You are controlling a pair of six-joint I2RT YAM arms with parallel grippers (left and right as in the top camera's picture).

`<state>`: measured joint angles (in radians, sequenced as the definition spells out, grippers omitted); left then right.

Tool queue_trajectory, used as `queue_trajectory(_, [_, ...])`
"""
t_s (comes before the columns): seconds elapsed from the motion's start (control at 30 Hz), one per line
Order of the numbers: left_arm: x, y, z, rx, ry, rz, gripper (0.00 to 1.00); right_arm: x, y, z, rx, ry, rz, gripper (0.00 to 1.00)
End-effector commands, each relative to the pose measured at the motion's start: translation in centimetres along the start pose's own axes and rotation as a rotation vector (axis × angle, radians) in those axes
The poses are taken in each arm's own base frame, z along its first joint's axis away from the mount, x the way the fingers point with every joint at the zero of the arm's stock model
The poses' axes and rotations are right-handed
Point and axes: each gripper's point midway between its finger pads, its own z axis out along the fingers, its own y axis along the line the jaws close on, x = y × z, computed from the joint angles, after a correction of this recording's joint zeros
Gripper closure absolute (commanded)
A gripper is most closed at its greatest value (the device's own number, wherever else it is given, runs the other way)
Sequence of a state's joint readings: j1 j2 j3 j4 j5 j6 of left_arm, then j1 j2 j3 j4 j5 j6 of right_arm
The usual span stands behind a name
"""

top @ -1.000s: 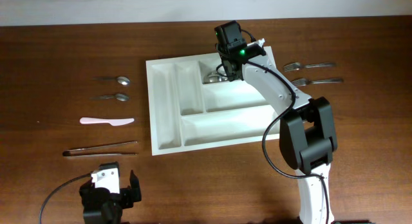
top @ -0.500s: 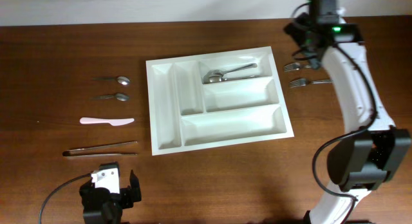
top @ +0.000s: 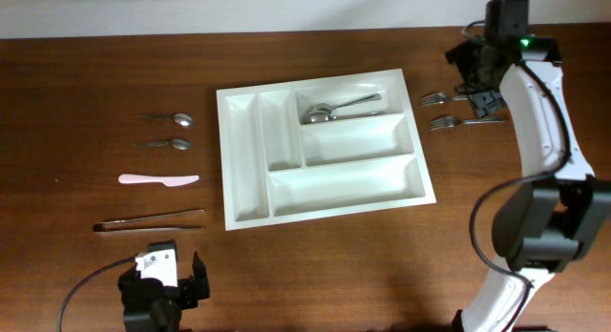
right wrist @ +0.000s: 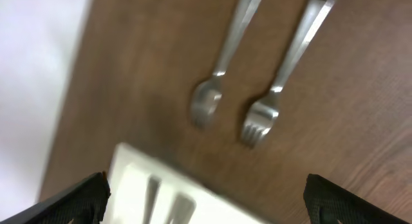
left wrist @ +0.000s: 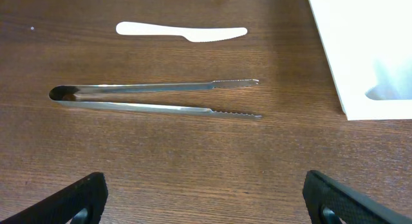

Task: Pack container
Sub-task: 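Move the right gripper over the lower fork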

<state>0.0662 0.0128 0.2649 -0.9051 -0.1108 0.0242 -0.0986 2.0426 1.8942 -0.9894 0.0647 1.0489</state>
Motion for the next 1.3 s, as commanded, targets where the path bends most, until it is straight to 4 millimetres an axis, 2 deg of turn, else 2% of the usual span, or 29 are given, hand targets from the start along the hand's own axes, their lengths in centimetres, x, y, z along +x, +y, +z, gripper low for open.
queue_trajectory(0.0, [0.0,0.0,0.0,0.003,-0.003,0.015,0.01,-1.0,-2.2,3.0,0.104,-0.055,0.114,0.00])
queue_trajectory(0.03, [0.0,0.0,0.0,0.003,-0.003,0.015,0.01,-1.1,-2.9,4.3,0.130,-0.050,0.155,0.00])
queue_trajectory(0.13, [0.0,0.0,0.0,0.003,-0.003,0.015,0.01,-1.4,-3.9,5.9,0.161,-0.047,0.219,0.00])
queue_trajectory(0.5, [0.0,0.0,0.0,0.003,-0.003,0.015,0.01,-3.4,-6.6,6.7,0.224,-0.103,0.477,0.05])
queue_trajectory(0.67, [0.0,0.0,0.0,0.003,-0.003,0.015,0.01,-3.2,-7.4,8.0,0.255,-0.106,0.479,0.05])
queue_trajectory(0.87, [0.0,0.0,0.0,0.003,-0.003,0.015,0.01,-1.8,-9.2,10.8,0.328,-0.069,0.469,0.06])
queue_trajectory(1.27, [0.0,0.0,0.0,0.003,-0.003,0.015,0.01,-1.6,-9.4,11.8,0.332,-0.063,0.469,0.11])
